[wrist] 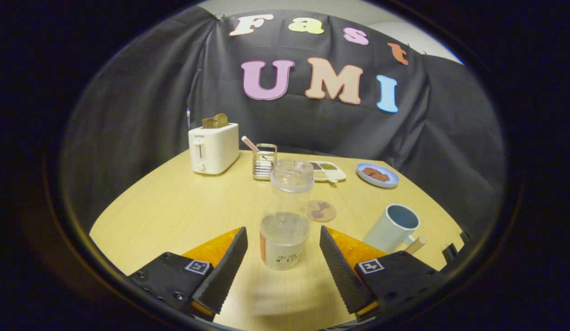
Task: Take the bottle from table, then pour the juice into the cup, finally place the bottle on the coaster
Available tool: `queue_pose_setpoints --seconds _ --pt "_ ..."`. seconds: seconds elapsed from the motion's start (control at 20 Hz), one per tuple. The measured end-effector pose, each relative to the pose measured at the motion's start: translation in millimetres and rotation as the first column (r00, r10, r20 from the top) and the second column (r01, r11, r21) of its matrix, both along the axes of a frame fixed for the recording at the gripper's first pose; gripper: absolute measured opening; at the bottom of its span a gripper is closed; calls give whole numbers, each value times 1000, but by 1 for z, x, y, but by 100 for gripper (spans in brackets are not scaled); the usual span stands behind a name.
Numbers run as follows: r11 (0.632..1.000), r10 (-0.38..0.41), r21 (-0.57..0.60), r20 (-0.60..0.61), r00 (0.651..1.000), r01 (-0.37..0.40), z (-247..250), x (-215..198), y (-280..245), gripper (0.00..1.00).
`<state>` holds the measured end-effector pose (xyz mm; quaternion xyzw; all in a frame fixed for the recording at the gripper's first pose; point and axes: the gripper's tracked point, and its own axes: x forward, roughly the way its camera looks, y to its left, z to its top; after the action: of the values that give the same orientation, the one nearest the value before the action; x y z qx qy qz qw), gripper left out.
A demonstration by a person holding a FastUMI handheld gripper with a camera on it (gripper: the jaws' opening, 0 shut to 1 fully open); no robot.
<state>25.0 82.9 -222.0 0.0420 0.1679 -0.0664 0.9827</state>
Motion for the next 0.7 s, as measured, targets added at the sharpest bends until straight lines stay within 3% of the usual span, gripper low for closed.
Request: queue_pose_setpoints --seconds 0.7 --pt "999 24 -34 -66 998 -27 -41 35 6 100"
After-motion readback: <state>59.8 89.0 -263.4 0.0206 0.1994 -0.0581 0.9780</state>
